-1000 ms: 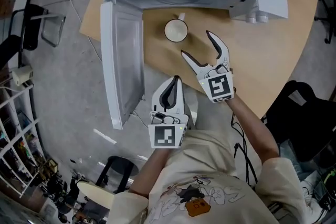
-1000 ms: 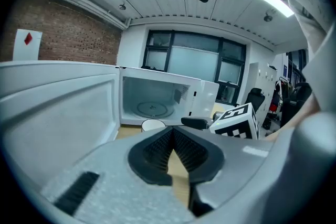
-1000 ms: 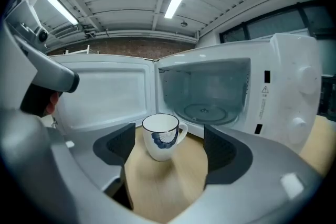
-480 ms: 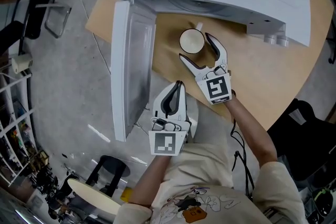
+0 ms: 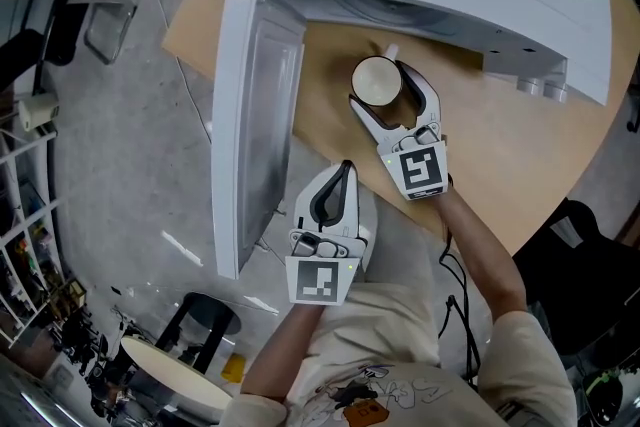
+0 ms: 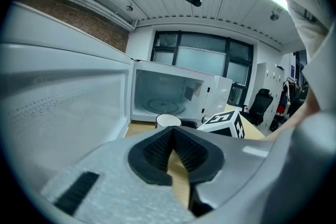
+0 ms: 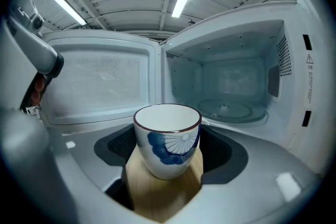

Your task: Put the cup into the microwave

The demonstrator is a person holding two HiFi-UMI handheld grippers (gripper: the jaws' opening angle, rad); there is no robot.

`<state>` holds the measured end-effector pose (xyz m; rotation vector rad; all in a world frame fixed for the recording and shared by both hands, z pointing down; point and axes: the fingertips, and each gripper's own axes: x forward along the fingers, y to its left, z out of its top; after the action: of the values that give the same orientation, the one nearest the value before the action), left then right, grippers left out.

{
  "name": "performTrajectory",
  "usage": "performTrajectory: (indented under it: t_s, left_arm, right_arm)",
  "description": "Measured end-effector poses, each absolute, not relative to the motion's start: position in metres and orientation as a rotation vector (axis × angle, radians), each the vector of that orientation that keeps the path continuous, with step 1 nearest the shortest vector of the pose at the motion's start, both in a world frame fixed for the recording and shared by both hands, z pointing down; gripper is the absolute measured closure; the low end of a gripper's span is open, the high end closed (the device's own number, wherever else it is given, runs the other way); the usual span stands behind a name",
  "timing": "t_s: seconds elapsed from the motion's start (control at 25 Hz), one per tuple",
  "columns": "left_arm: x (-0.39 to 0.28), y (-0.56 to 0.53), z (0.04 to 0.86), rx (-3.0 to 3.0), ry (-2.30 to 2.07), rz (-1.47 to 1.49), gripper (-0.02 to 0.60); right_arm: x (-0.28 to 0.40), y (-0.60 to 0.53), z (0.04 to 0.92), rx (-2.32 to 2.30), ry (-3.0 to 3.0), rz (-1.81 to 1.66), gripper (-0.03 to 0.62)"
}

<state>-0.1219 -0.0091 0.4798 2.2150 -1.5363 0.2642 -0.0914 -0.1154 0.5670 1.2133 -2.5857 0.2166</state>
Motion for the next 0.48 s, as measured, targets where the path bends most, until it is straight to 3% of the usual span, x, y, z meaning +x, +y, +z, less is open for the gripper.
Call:
performTrajectory:
  t_s: [0.48]
  left_arm:
    - [-0.128,-0.007,0.478,2.241,-1.524,0.284,0.577]
  right_arm:
    - [-0.089,-0.115,0.555,1.231,-2.598,0.223,0.215]
